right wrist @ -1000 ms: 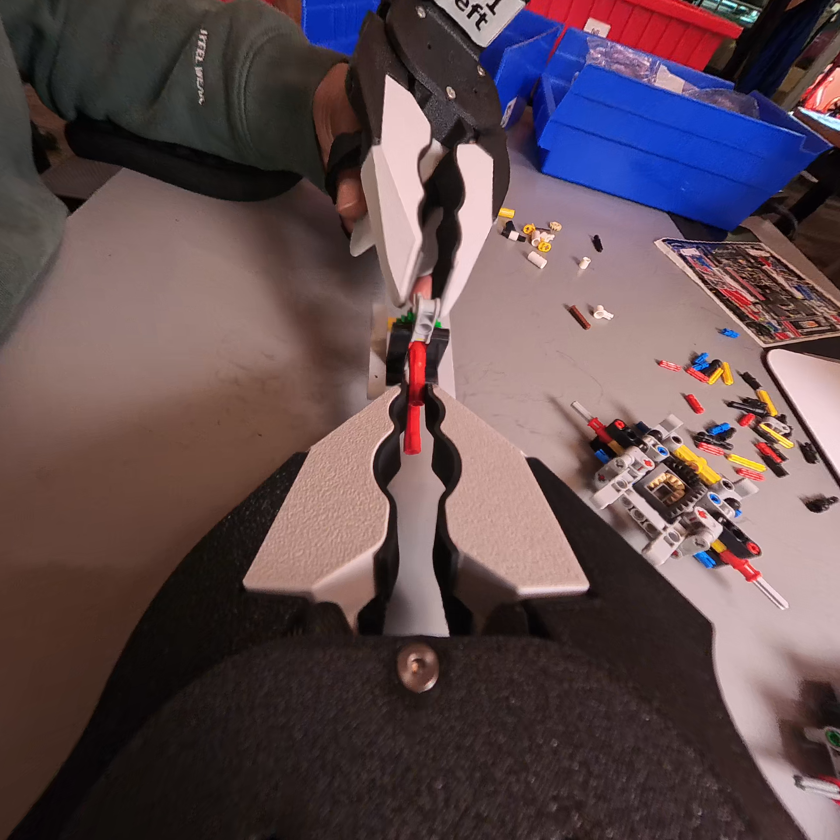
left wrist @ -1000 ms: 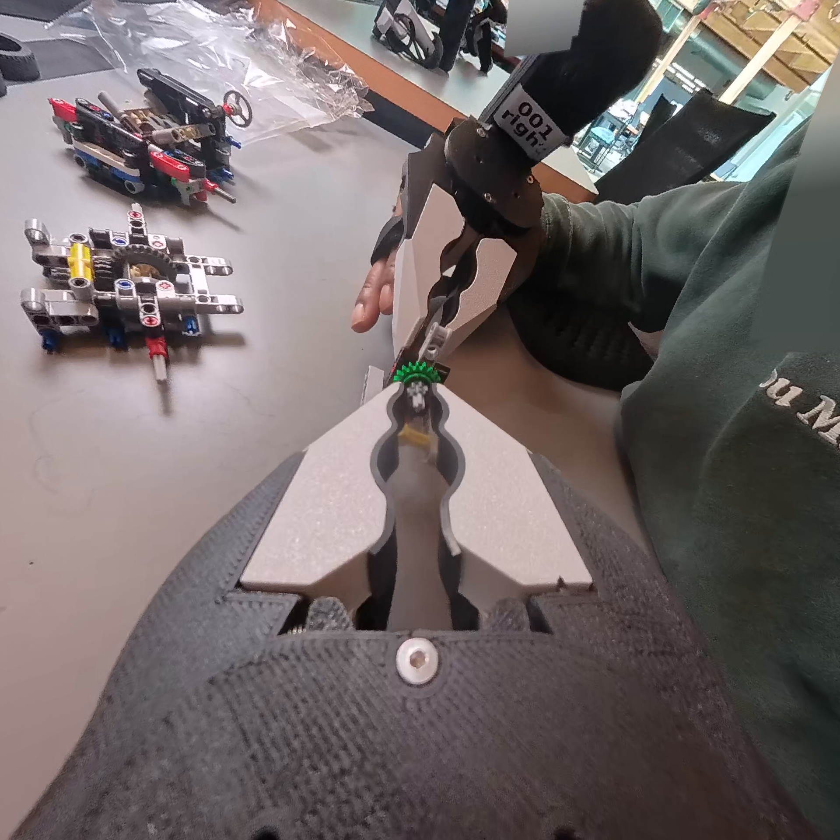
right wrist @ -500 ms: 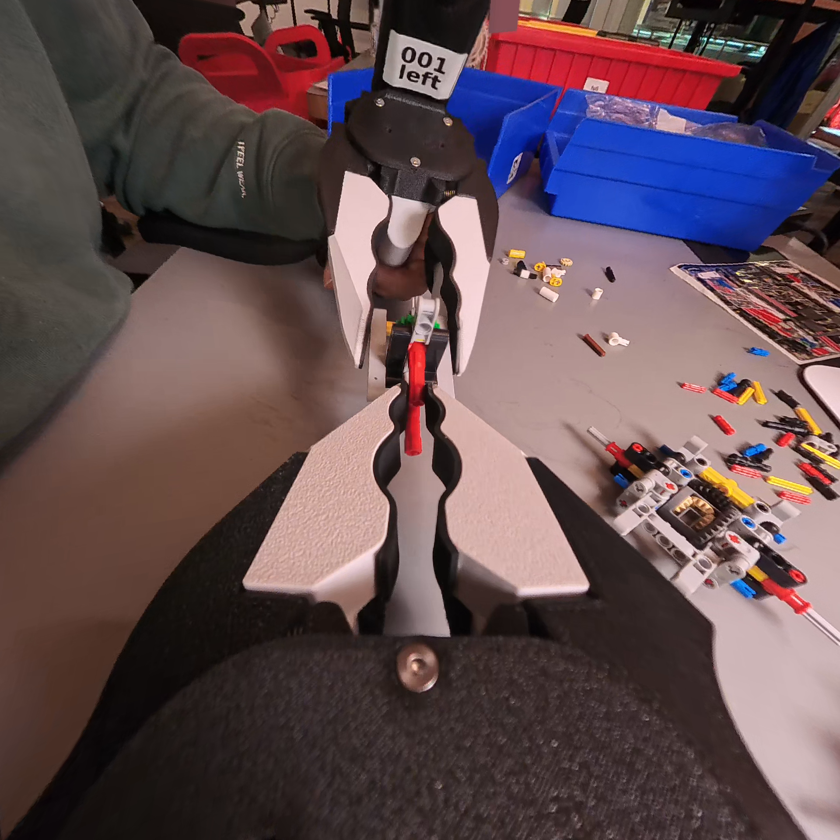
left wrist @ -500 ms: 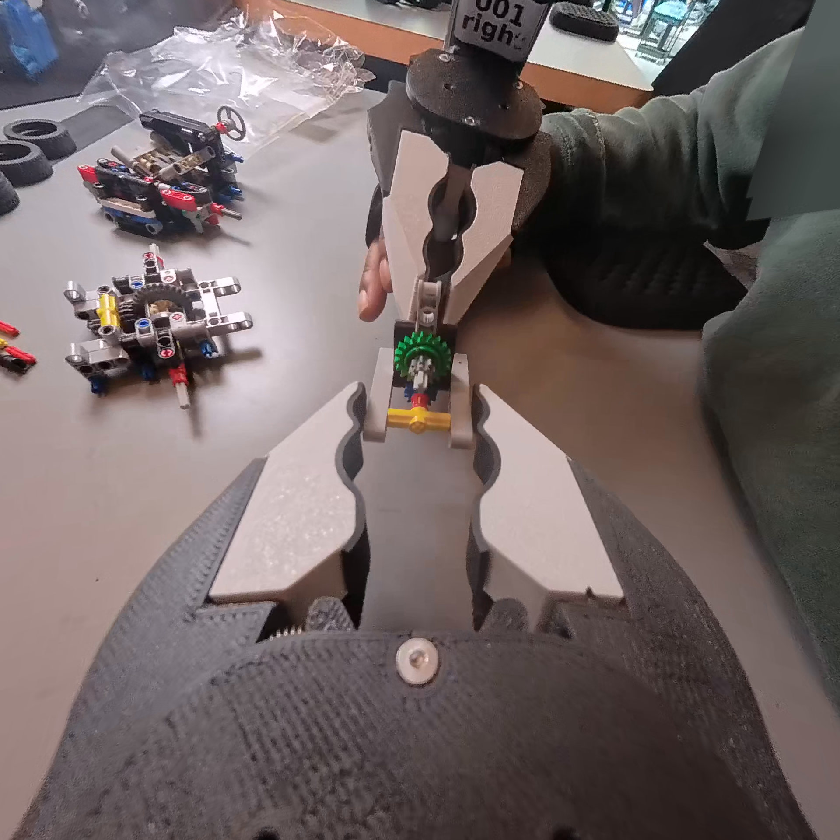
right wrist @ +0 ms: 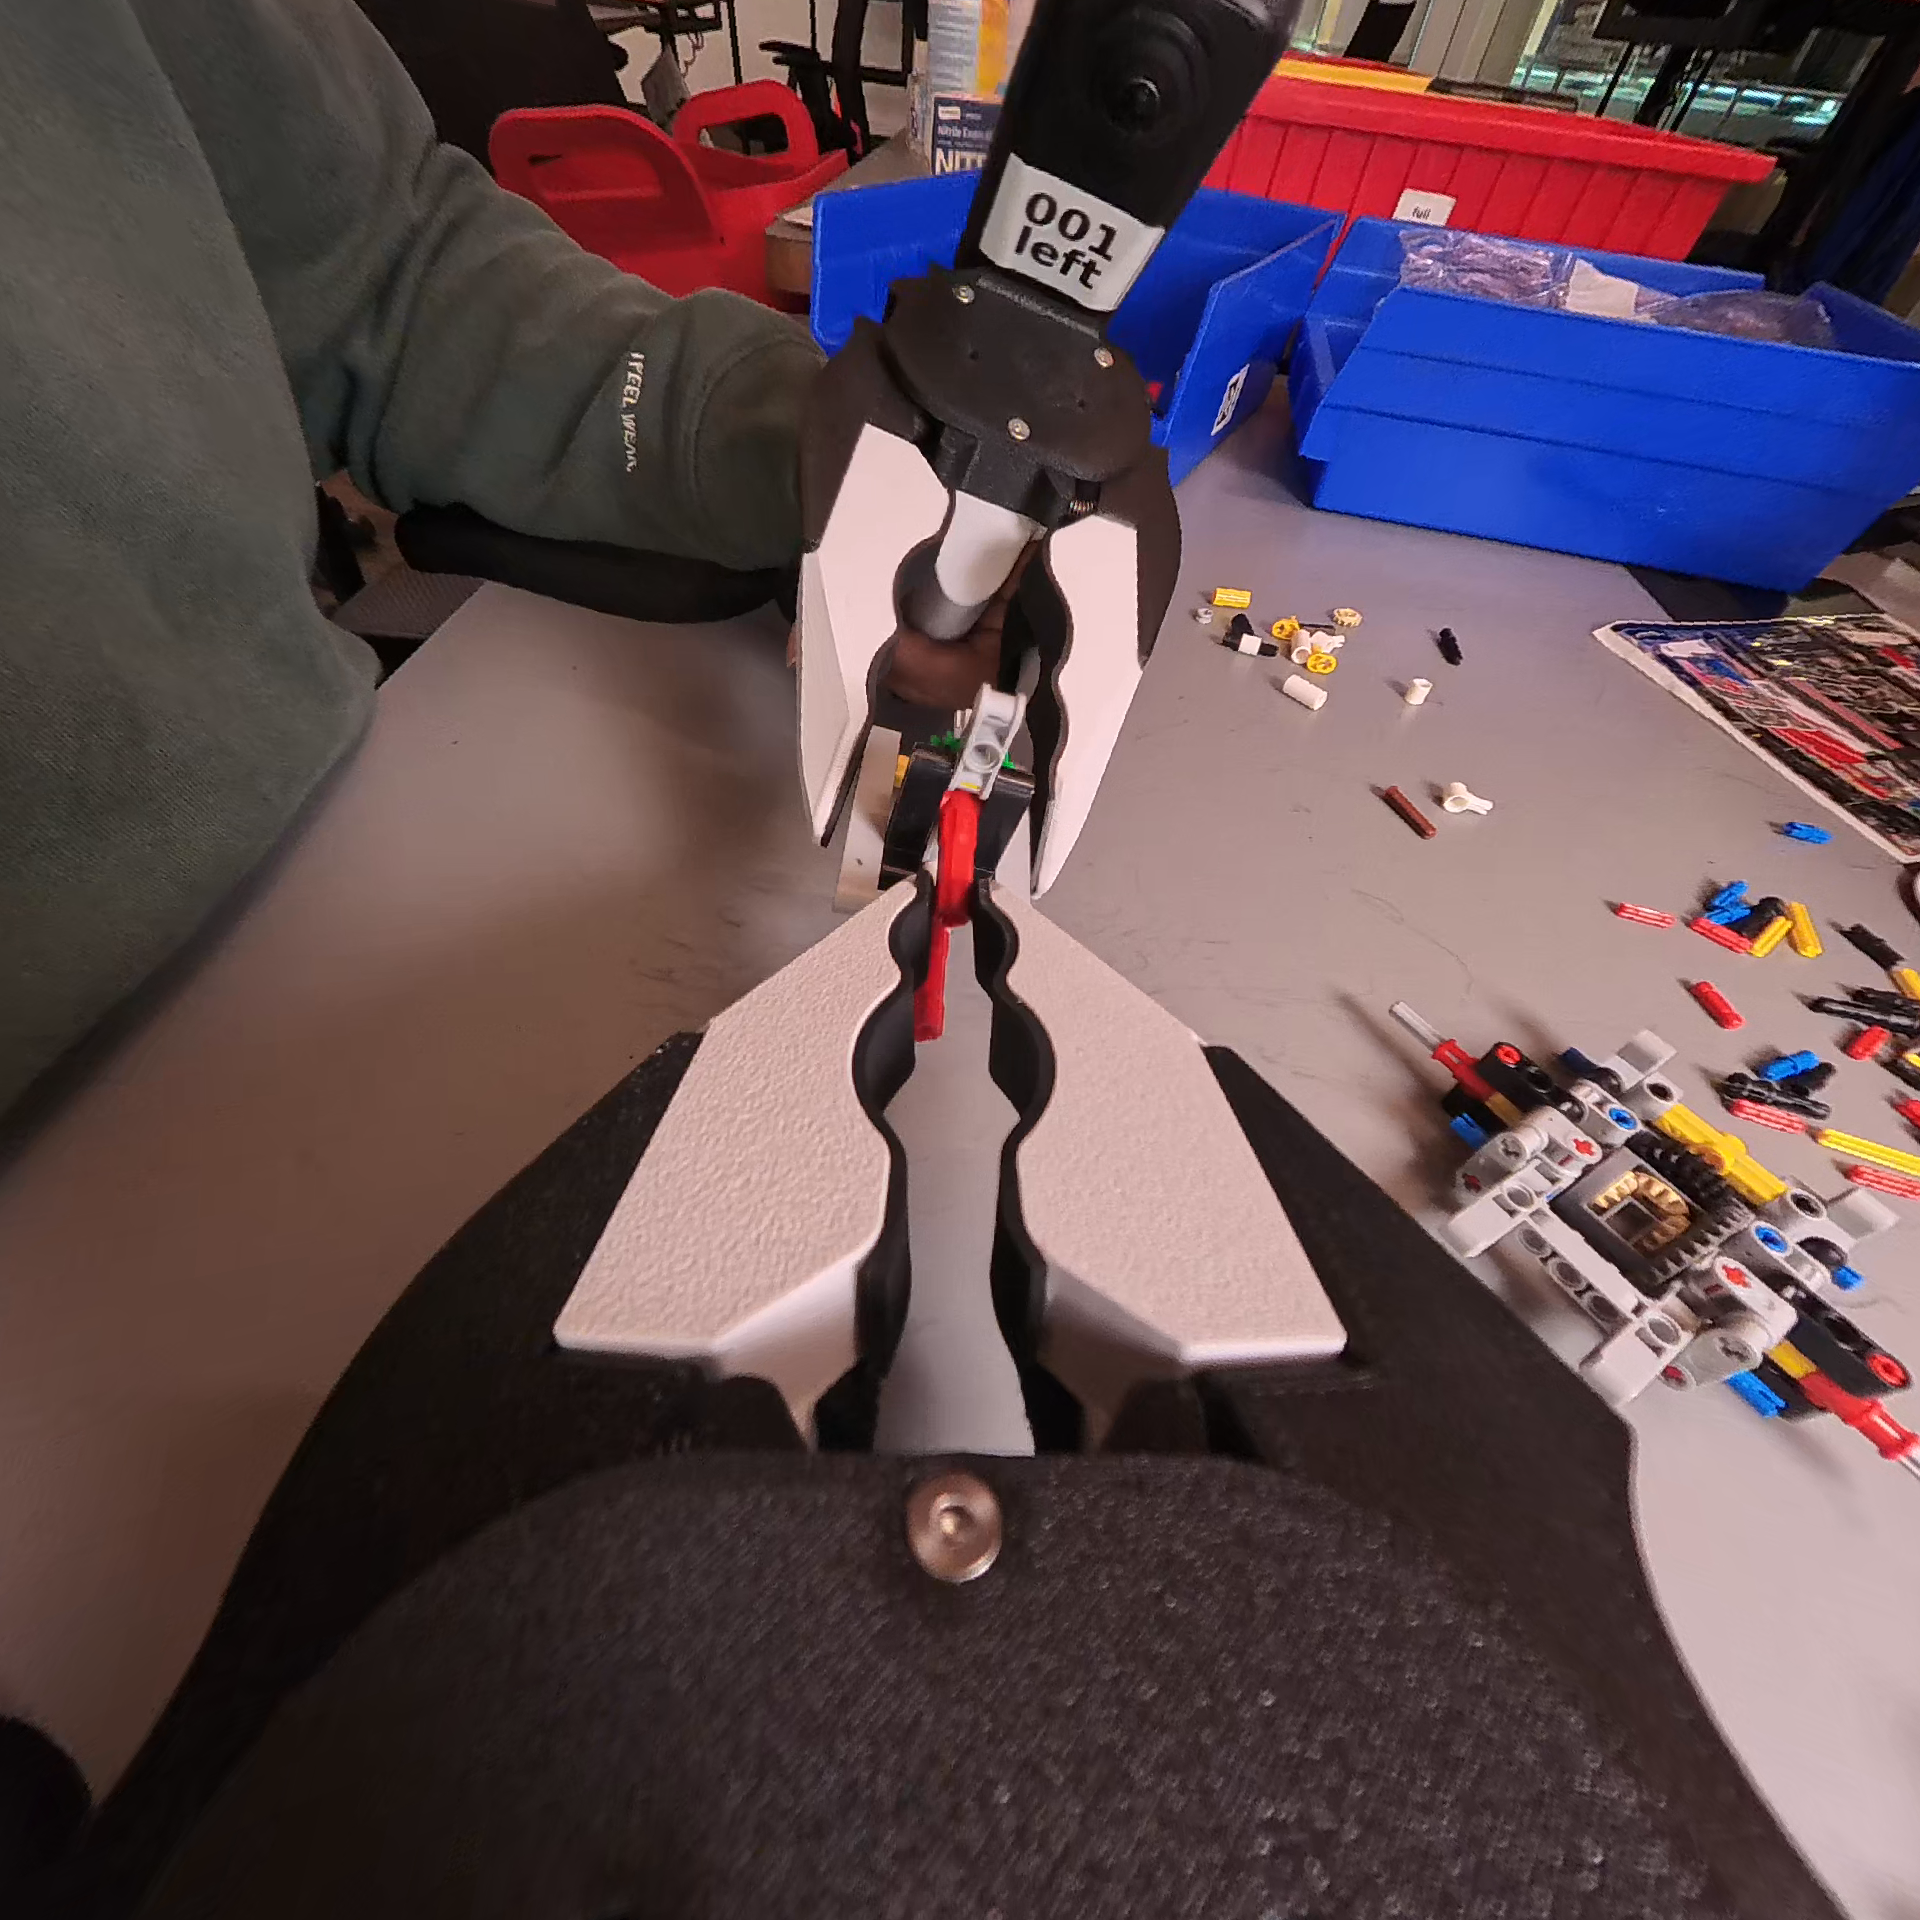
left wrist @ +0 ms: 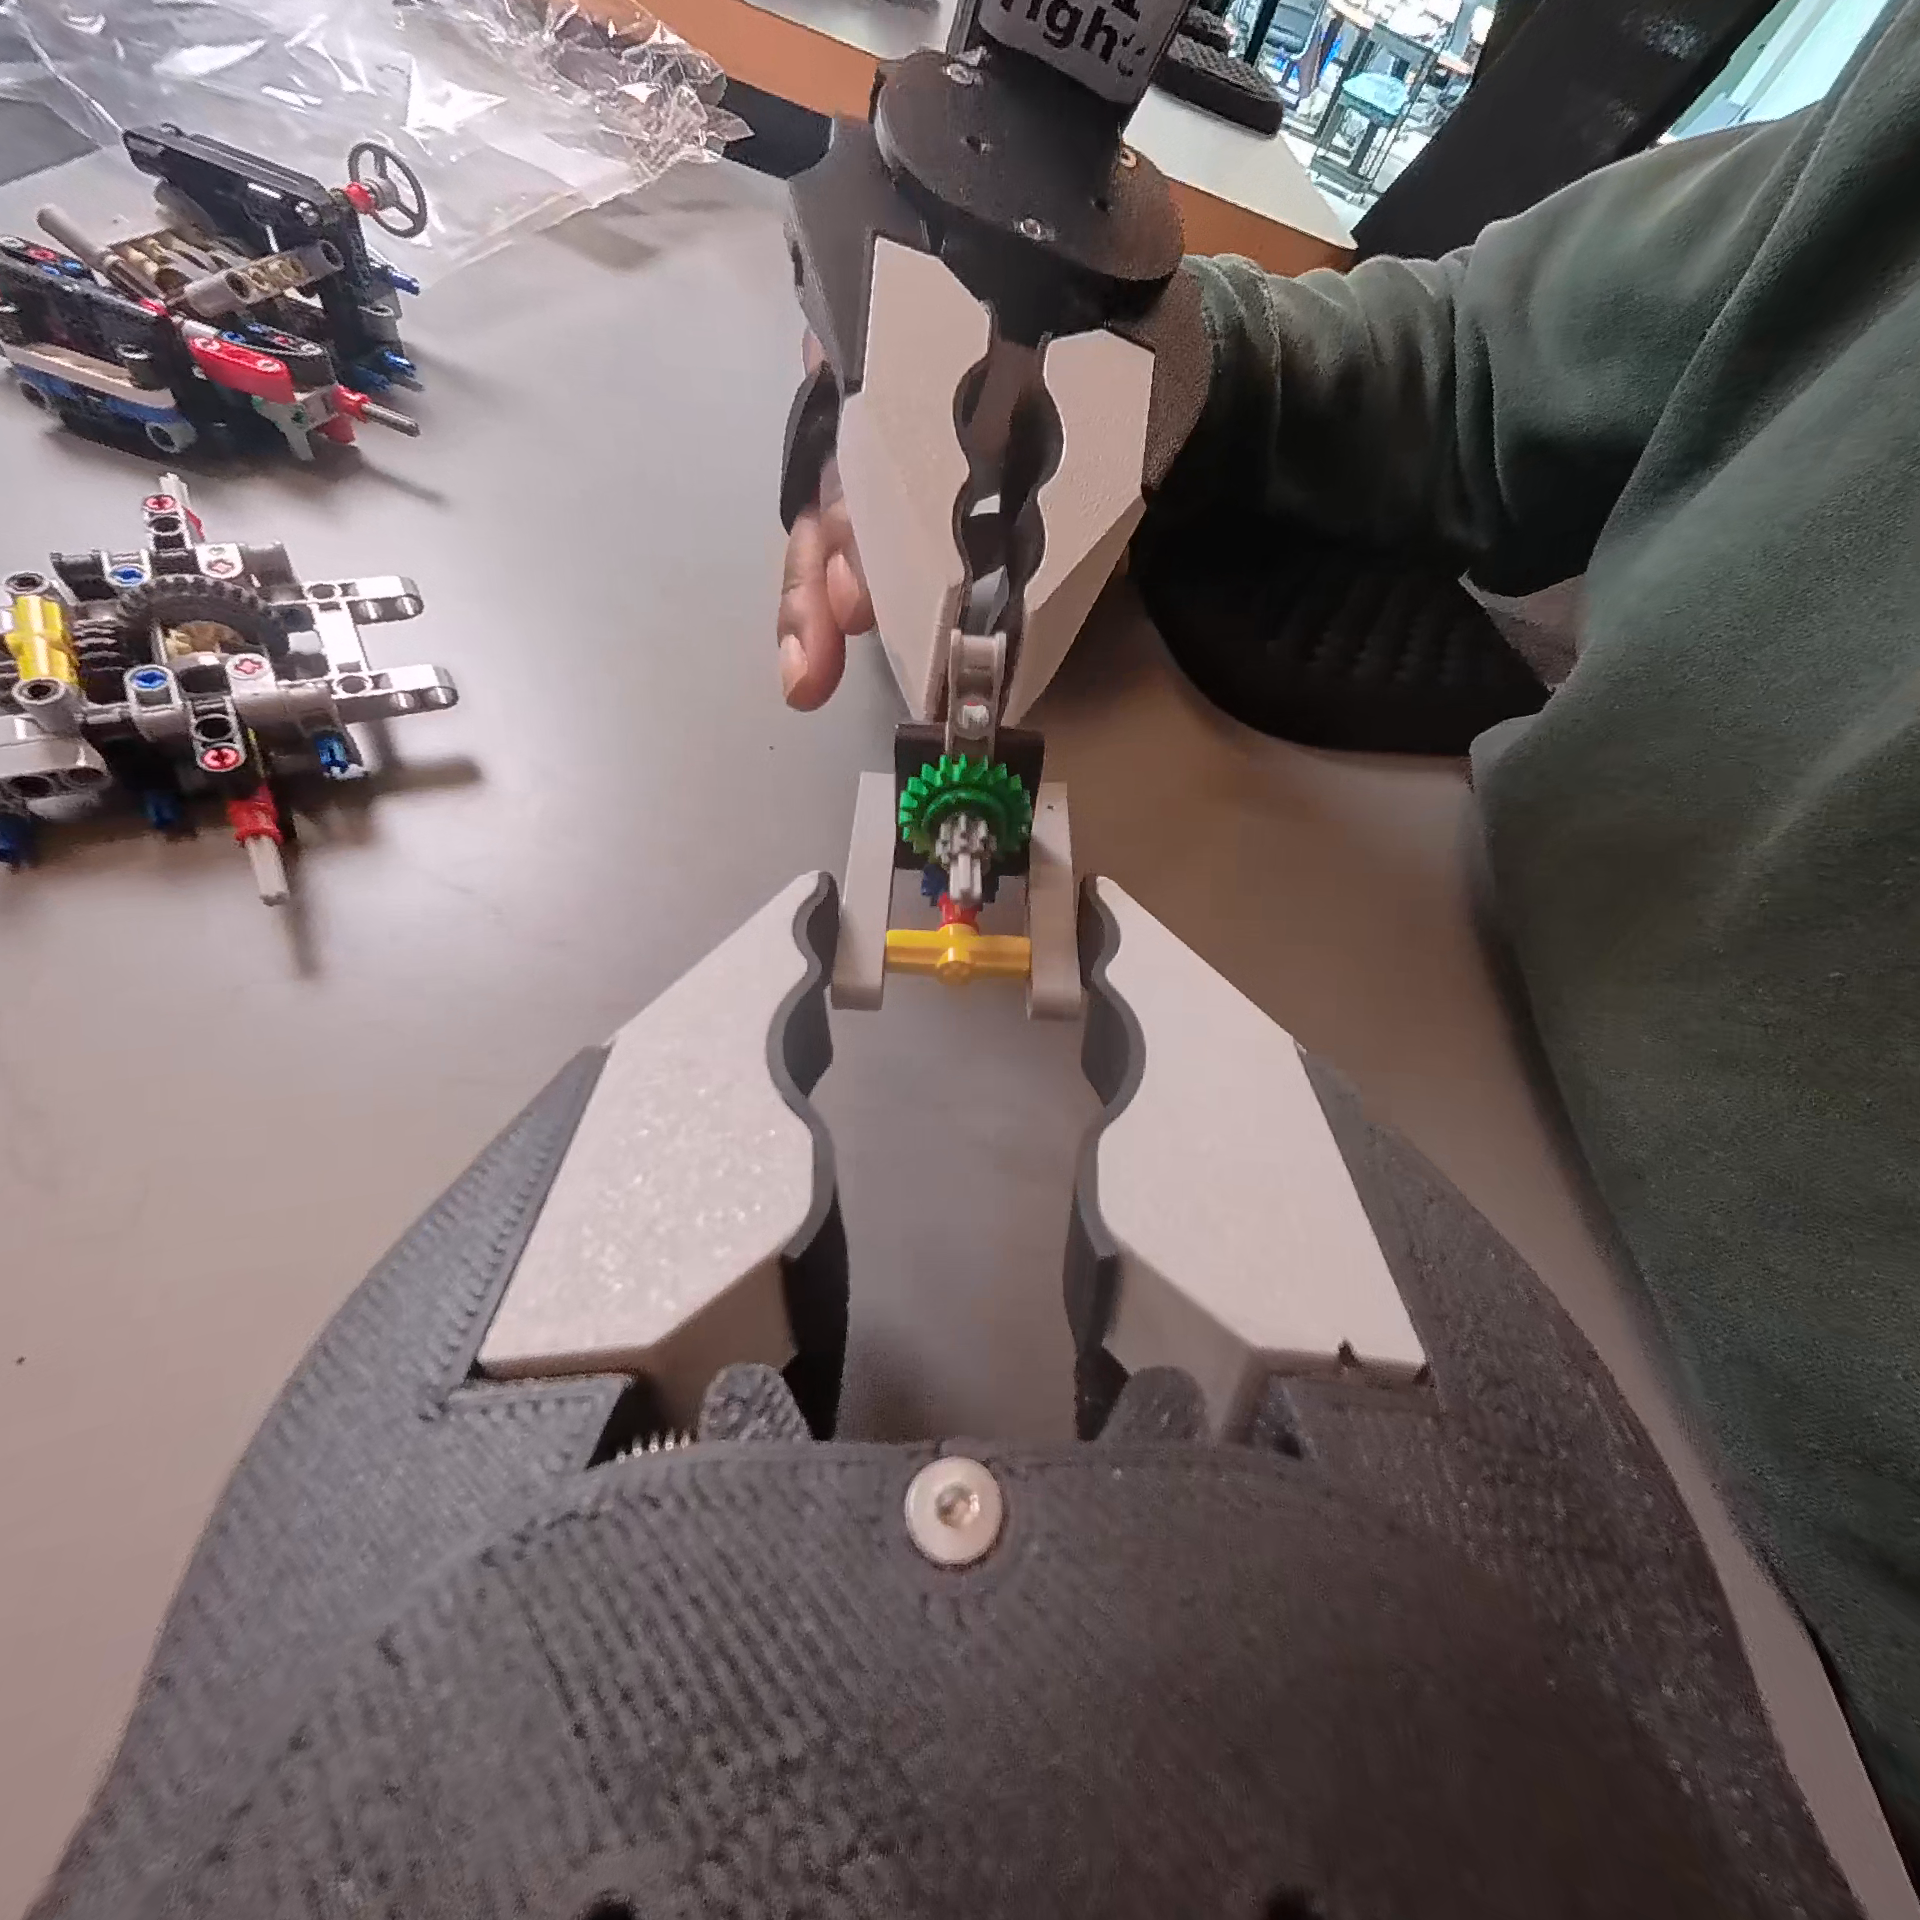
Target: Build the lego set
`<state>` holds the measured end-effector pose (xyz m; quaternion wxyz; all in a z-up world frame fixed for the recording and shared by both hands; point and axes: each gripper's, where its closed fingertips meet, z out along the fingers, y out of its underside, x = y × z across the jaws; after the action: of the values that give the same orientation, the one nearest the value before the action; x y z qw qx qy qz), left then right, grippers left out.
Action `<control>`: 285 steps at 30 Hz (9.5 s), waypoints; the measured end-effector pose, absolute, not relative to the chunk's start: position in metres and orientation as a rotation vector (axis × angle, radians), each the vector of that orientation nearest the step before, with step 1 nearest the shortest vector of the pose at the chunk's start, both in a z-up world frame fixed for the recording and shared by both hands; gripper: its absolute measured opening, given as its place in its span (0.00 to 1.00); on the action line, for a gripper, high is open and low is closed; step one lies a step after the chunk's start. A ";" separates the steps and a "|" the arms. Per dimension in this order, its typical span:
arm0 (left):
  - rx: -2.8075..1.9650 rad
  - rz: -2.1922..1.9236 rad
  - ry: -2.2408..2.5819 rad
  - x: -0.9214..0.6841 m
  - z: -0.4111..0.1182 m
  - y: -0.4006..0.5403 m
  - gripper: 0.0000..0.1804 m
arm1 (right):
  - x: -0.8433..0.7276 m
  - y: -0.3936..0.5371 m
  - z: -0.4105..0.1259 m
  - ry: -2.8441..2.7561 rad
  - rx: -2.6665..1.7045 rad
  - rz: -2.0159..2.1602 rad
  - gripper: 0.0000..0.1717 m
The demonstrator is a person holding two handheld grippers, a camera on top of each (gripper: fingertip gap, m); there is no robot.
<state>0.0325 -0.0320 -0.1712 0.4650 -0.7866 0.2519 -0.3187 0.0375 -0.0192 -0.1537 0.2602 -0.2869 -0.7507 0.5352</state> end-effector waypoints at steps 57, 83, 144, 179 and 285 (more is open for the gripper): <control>-2.176 -0.291 0.819 -0.004 -0.219 -0.029 0.28 | 0.008 -0.045 -0.198 -2.086 -0.815 0.491 0.27; -2.179 -0.261 0.822 -0.002 -0.219 -0.029 0.22 | 0.010 -0.045 -0.203 -2.124 -0.803 0.446 0.27; -2.191 -0.240 0.755 -0.002 -0.210 -0.023 0.22 | 0.011 -0.038 -0.209 -2.121 -0.814 0.276 0.19; -2.067 -0.323 0.949 0.002 -0.218 -0.034 0.22 | 0.026 -0.010 -0.201 -2.081 -0.942 0.771 0.08; -1.602 0.062 0.155 -0.110 -0.107 -0.006 0.20 | 0.024 0.081 -0.120 -1.283 -1.181 1.010 0.12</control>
<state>-0.1105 -0.0064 -0.1069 0.6928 -0.7173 0.0693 0.0276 0.0239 0.0811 -0.1200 0.5339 -0.4955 -0.5382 0.4239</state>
